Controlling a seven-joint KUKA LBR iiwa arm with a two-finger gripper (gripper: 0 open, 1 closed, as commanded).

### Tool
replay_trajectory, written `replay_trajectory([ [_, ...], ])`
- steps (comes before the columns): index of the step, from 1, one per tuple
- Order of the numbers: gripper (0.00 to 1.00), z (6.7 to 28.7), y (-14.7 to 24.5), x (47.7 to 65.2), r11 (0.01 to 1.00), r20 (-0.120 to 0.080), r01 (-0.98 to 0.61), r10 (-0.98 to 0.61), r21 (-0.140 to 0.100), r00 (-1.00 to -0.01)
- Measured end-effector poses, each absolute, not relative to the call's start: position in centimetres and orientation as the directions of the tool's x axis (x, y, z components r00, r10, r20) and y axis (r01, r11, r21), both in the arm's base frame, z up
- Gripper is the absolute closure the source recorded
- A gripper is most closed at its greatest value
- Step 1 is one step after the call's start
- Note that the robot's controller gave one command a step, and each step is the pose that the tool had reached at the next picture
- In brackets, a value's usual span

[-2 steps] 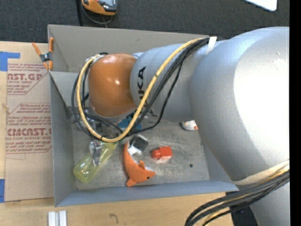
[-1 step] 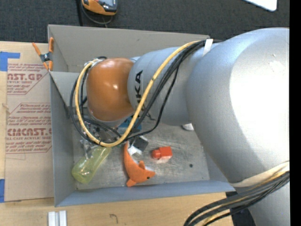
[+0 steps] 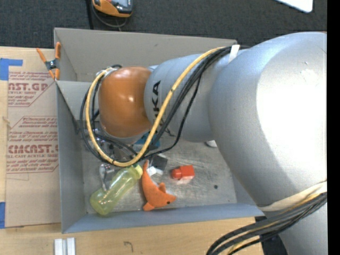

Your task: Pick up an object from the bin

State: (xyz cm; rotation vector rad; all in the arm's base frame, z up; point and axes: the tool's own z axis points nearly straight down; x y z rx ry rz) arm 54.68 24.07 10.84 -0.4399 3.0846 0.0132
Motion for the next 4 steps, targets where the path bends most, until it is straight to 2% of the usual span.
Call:
replay_trajectory([
  [1,0.0,10.8,24.0,54.7,0.96,-0.026,-0.279,-0.278,0.004,-0.96],
  [2,0.0,10.7,23.9,53.8,0.943,-0.06,-0.332,-0.331,0.006,-0.942],
  [3,0.0,10.8,23.8,53.8,0.942,-0.057,-0.337,-0.336,0.004,-0.94],
  [4,0.0,12.1,22.5,51.7,0.863,-0.045,-0.504,-0.504,-0.008,-0.862],
])
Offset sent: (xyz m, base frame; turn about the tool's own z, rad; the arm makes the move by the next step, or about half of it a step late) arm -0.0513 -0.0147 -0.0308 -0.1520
